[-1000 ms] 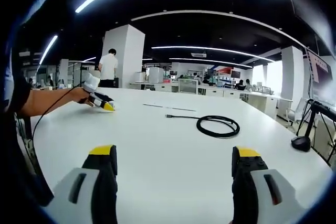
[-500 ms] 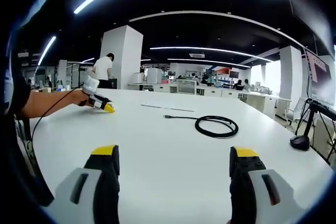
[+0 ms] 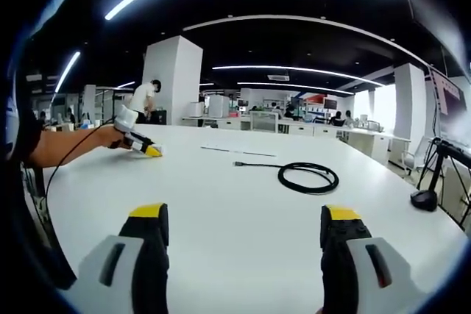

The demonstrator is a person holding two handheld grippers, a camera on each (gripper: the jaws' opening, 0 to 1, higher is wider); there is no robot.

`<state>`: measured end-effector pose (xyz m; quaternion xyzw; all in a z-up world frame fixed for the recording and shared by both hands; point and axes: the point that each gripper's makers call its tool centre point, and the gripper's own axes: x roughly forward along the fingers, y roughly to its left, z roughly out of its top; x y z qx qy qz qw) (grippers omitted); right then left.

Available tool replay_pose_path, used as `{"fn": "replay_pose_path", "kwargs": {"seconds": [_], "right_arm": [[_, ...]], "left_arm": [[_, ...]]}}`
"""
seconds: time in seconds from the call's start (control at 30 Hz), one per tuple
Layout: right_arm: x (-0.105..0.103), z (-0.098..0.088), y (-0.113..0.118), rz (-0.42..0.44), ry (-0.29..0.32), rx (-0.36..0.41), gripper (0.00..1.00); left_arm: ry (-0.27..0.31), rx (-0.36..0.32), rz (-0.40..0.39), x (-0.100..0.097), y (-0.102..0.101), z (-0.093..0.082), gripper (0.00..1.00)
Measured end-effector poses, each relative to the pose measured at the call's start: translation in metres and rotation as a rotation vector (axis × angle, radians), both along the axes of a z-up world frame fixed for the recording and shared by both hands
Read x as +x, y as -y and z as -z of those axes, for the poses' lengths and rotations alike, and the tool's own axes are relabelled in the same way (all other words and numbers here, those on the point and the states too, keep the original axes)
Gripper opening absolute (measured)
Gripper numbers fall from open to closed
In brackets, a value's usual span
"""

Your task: Plug the desk Type‑C cable into the charger adapter.

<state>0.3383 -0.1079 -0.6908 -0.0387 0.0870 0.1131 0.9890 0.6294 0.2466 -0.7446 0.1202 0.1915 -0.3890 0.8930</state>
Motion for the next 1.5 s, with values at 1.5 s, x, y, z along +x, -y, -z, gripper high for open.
{"fn": "replay_pose_path", "kwargs": {"seconds": [1.5], "right_arm": [[0.001, 0.007, -0.002, -0.004, -0.021, -0.001, 0.81]], "left_arm": [[-0.01, -0.085, -0.034, 0.005, 0.007, 0.004, 0.26]]}}
